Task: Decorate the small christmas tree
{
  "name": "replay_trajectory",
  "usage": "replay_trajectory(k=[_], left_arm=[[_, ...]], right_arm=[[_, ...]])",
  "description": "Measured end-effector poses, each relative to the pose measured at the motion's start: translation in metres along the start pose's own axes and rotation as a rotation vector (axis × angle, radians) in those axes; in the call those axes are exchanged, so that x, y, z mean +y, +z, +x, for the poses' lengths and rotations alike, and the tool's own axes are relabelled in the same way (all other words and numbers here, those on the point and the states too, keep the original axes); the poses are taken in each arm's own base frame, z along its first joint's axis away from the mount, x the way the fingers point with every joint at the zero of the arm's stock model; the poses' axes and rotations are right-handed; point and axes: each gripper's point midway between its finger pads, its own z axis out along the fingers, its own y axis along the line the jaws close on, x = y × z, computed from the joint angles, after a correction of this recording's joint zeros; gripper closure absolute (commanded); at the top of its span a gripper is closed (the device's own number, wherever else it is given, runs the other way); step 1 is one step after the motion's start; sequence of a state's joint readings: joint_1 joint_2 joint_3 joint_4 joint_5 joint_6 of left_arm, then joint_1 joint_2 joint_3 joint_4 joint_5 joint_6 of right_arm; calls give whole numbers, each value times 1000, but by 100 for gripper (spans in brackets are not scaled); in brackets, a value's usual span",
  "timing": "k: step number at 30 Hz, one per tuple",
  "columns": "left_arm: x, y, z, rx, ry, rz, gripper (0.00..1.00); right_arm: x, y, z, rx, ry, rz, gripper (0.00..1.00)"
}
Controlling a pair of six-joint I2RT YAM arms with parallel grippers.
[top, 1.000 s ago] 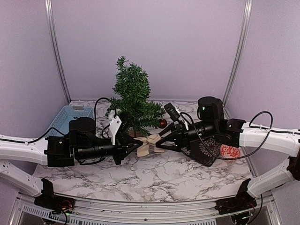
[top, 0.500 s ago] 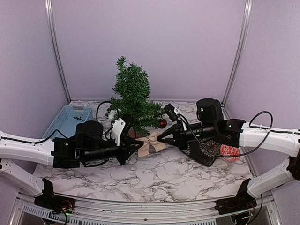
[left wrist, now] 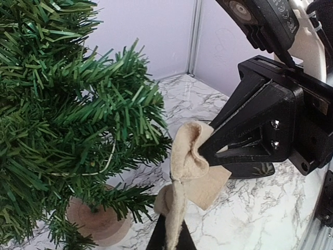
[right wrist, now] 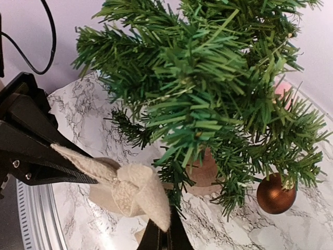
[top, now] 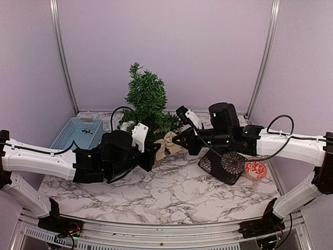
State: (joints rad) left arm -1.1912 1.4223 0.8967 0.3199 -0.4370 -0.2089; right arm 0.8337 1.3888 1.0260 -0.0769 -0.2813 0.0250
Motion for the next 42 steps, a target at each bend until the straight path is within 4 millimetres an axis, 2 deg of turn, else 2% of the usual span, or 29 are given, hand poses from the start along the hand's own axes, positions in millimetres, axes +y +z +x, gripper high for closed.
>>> replay_trajectory(k=[8, 15, 24, 32, 36, 42], left_arm=[[20, 7, 7, 3, 33, -130, 100], [33, 12, 14, 15, 67, -202, 100], [44, 24, 13, 16, 118, -283, 100], [53, 29, 14, 14, 164, -352, 100], [57, 29, 14, 14, 183, -380, 91], [63, 31, 20, 30, 206, -416, 56]], right_arm=[[-17, 22, 8, 28, 3, 66, 100], [-24, 30, 3, 4, 0, 109, 100], [-40, 44, 0, -12, 18, 174, 100], [-45, 50, -2, -35, 30, 212, 100], [-46, 55, -3, -50, 35, 230, 95], [-56, 60, 4, -40, 50, 281, 80]])
